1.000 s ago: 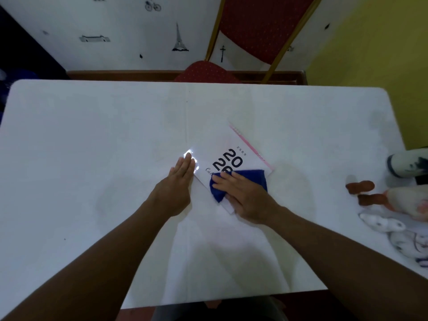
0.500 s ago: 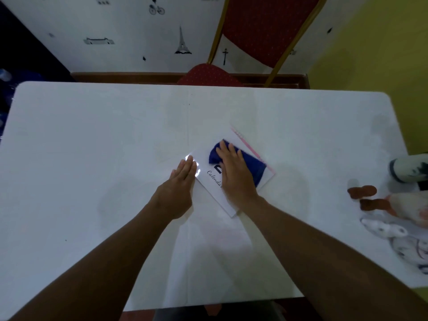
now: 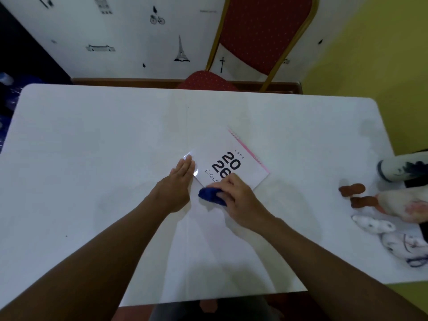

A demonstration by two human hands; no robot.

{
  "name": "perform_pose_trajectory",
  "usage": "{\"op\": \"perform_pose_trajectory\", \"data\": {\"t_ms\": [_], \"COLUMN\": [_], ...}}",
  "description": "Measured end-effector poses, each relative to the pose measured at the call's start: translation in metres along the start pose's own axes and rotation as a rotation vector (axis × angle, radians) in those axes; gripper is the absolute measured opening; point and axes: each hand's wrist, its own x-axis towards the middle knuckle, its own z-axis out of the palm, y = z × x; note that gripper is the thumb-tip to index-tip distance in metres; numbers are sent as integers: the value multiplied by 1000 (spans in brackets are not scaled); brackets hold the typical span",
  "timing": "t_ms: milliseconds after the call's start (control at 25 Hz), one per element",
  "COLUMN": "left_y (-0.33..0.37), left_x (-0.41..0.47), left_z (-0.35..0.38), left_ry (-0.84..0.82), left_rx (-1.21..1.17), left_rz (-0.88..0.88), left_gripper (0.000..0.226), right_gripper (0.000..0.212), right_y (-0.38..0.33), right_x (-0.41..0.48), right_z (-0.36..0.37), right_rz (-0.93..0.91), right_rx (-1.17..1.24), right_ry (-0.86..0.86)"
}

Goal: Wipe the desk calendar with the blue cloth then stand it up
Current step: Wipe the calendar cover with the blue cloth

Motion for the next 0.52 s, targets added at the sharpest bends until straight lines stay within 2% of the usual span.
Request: {"op": "perform_pose_trajectory", "data": {"t_ms": [120, 200, 280, 320, 400, 440, 520], "left_y": [1, 2, 1, 1, 1, 1, 1], "left_x": [-1, -2, -2, -2, -1, -1, -1], "left_z": [-1, -1, -1, 0, 0, 0, 0], "left_ry": [4, 7, 15, 19, 22, 21, 23], "left_rx": [-22, -25, -29, -30, -28, -28, -28], "left_rz": [4, 12, 17, 18, 23, 24, 24], "left_gripper": [77, 77, 77, 77, 77, 78, 78], "right_gripper": [32, 38, 45, 48, 52, 53, 55], "right_y": [7, 20, 33, 37, 46, 49, 55], "right_x": [32, 41, 39, 38, 36, 36, 39], "right_z": [-25, -39, -44, -43, -34, -27, -12], "right_rz": [372, 457, 307, 169, -58, -110, -92], "right_rx": [225, 87, -170, -284, -472, -540, -618], "right_ry": [124, 258, 314, 275, 80, -18, -112]}}
